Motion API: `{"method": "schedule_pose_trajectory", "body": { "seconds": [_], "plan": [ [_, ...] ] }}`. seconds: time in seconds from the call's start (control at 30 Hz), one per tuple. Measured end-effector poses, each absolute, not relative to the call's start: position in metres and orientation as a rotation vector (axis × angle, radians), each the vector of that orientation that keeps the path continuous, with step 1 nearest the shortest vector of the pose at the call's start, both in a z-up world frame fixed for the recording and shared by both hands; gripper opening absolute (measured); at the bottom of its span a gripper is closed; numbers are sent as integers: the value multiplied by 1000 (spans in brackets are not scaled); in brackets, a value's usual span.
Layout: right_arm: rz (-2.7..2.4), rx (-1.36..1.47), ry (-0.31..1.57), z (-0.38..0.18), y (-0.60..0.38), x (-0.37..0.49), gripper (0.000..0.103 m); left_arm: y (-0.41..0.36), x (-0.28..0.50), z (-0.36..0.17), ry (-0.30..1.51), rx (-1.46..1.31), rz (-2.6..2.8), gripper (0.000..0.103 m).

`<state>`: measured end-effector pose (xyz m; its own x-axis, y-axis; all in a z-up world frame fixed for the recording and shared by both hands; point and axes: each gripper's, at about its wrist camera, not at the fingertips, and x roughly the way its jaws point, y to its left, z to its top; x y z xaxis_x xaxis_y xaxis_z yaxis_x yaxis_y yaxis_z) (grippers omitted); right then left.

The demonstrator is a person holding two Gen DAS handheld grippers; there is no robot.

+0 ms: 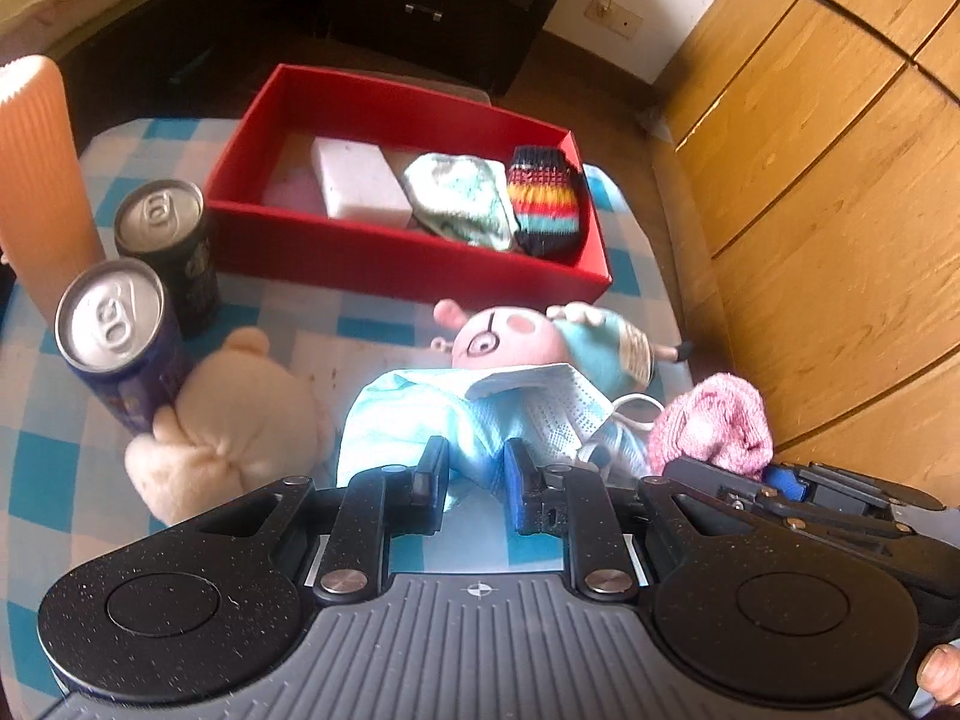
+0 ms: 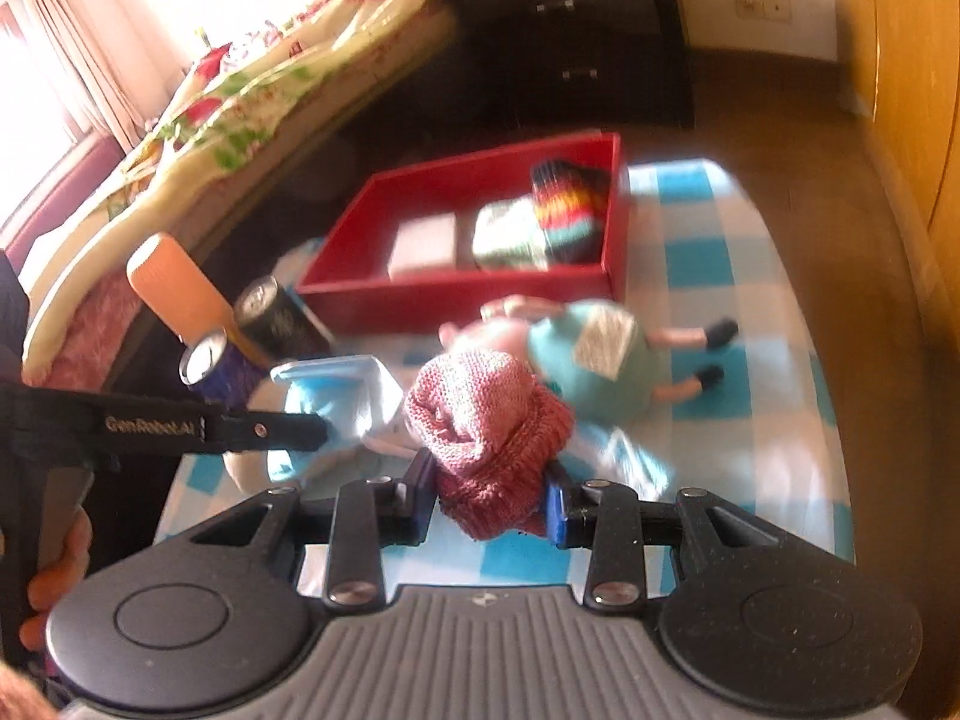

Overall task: Organize soft objects
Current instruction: 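Carry the mask and hat to the red box and open both tools inside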

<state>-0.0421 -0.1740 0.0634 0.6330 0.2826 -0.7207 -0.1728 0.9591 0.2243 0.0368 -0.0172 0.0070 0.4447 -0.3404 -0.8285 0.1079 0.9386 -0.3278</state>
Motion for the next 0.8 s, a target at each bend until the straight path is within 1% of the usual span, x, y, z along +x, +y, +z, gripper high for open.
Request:
{"method": "schedule_pose_trajectory", "body": {
  "seconds": [0.43,0.8],
  "plan": [
    [228,143,804,80,-174,11,13,-10,78,28,1005,-289,-234,20],
    [201,160,801,80,-175,68,13,-4,121,22,993,-336,-207,21]
  ]
}}
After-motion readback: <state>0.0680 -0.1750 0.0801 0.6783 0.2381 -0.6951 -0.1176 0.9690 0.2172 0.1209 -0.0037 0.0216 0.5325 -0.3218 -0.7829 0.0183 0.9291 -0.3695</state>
